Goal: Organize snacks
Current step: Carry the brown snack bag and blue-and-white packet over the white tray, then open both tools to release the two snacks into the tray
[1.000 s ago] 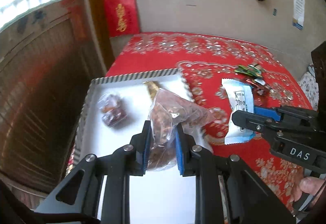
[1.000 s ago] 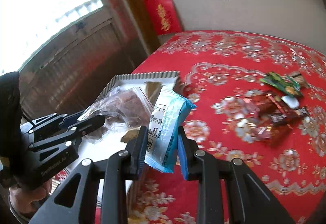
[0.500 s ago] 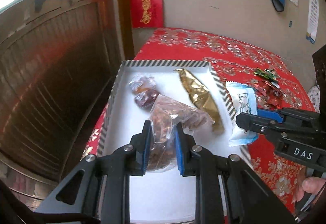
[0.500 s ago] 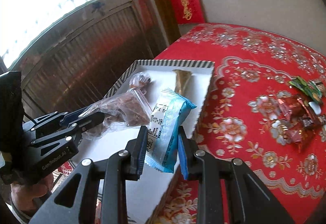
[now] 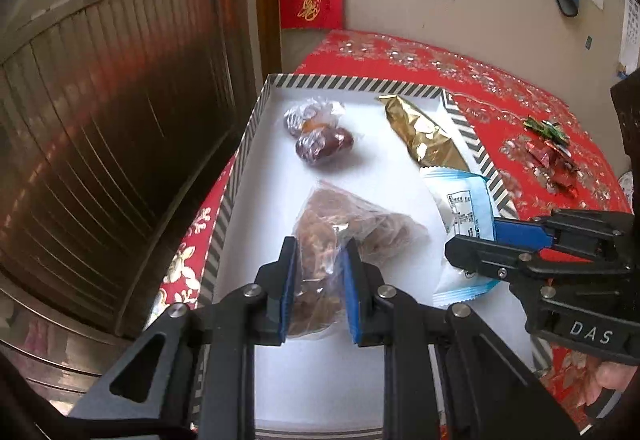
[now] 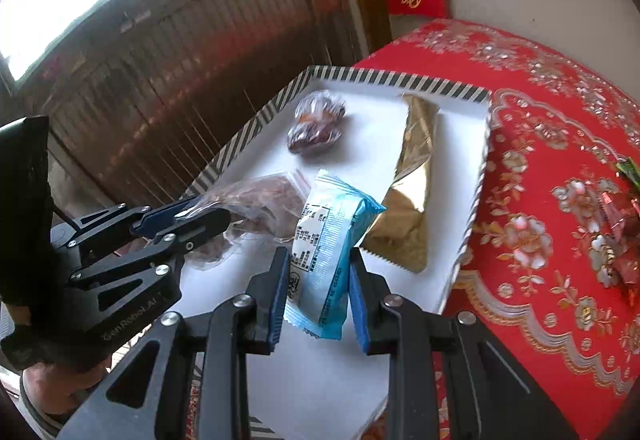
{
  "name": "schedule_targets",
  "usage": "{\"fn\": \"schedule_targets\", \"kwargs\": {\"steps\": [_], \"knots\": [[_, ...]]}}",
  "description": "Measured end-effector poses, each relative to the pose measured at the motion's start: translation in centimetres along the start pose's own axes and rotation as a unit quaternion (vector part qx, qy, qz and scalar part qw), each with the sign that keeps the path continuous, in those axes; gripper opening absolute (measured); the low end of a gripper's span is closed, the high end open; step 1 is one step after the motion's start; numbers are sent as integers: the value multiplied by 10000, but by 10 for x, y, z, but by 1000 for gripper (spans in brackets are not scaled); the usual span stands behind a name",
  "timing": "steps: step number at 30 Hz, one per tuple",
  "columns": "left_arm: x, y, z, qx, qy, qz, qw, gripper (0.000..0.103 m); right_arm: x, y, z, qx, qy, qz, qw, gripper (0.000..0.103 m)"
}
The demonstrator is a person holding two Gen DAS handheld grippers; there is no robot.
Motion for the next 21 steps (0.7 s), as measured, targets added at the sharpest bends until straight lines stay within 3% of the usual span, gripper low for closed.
{"fn": "schedule_targets", "kwargs": {"steps": [6,9,11,12,21], "knots": [[0,5,-1,95,-56,36,9999,25,6,4,1,-23,29,133,9999,27],[4,10,1,153,-134,151,9997,37,6,6,2,-59,95,131,9999,28],[6,13,3,107,-135,223,9996,60,8,8,3,-135,184,164,9996,28],[7,14,3,94,-135,233,9996,65,8,9,4,-149,171,176,9996,28],[-2,16,8,9,-260,183,9995,80,-1,8,2,-25,83,65,9999,37]]}}
Point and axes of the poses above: each gripper's, at about its wrist camera, not at the fingertips, and x roughly the way its jaws point, z to its left, y to its underside, the point moved 9 cm from there along x, roughly the way its jaws point, and after that the axes turned 8 degrees about y, right-handed, at the moved point
